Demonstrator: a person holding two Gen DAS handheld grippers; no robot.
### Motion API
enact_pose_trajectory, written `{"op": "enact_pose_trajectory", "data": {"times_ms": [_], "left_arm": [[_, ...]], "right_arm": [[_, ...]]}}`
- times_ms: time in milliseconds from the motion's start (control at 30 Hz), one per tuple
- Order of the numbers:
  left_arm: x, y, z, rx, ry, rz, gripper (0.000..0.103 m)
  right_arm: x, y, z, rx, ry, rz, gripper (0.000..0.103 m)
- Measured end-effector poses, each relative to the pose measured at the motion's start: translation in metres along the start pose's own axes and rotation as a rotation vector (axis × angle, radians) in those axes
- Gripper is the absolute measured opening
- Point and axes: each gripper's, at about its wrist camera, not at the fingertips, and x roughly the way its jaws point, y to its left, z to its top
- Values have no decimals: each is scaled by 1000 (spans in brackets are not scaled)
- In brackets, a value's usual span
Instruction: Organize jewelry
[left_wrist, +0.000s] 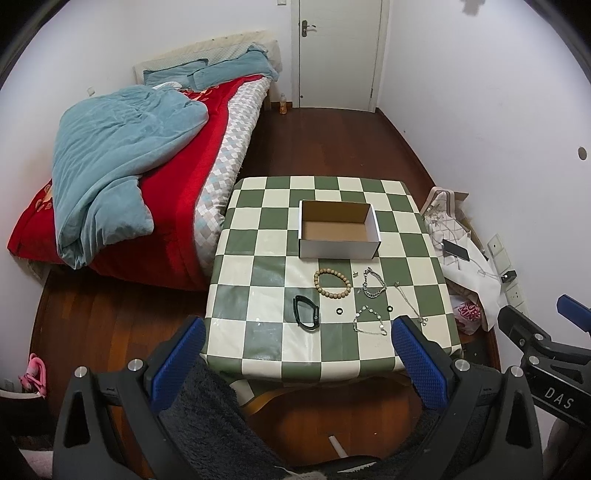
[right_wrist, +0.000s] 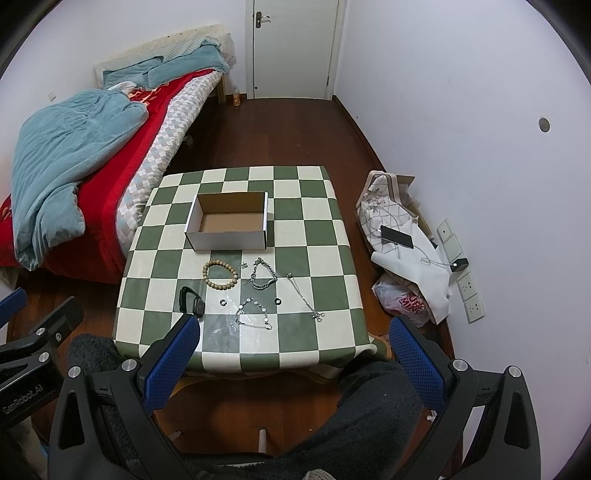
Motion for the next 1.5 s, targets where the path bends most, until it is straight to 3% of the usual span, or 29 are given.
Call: {"op": "enact_pose_trajectory", "data": {"times_ms": [1500], "left_arm": [[-12,-13,6,1,-12,-7,102]], "right_arm": [[-12,5,5,-5,-11,9,103]]}}
